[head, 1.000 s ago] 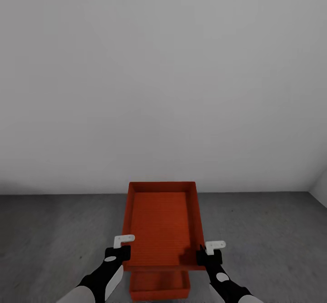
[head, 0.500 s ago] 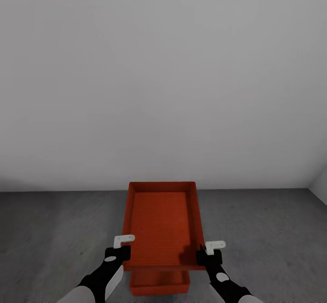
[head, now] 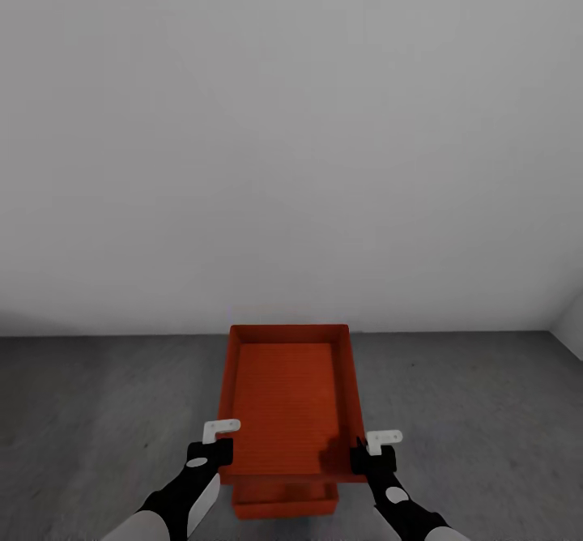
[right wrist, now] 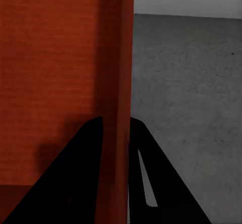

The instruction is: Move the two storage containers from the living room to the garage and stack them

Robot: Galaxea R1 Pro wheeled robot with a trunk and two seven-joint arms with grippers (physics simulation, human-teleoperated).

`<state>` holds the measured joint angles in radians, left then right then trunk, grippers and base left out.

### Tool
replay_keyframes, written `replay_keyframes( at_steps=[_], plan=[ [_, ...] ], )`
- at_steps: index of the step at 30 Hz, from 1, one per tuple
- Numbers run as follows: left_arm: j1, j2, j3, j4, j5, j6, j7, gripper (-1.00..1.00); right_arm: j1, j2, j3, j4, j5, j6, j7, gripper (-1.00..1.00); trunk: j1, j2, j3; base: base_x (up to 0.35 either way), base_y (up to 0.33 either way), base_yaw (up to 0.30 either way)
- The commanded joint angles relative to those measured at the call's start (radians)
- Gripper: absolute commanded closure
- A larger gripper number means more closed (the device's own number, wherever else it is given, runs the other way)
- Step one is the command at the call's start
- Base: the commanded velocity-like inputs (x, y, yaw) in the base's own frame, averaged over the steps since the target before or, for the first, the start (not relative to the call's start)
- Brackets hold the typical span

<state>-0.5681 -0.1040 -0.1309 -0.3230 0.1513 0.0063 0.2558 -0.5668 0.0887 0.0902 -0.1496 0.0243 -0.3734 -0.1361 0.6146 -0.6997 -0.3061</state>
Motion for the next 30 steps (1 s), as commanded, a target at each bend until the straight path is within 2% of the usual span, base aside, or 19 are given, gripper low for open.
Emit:
replay_keyframes(
  at_steps=[1,30],
  plan=[
    [-0.001,0.012,0.017,-0.001,0.007,0.001,0.012,1.0,-0.001,-0.004,-0.033,-0.002,0.0,-0.004,-0.011,1.0,0.0,-0.001,-0.003,0.0,0.0,0.0],
    [-0.001,0.012,0.017,-0.001,0.007,0.003,0.013,1.0,-0.001,-0.004,-0.033,-0.002,0.0,-0.004,-0.011,1.0,0.0,-0.001,-0.049,0.0,0.0,0.0]
  ],
)
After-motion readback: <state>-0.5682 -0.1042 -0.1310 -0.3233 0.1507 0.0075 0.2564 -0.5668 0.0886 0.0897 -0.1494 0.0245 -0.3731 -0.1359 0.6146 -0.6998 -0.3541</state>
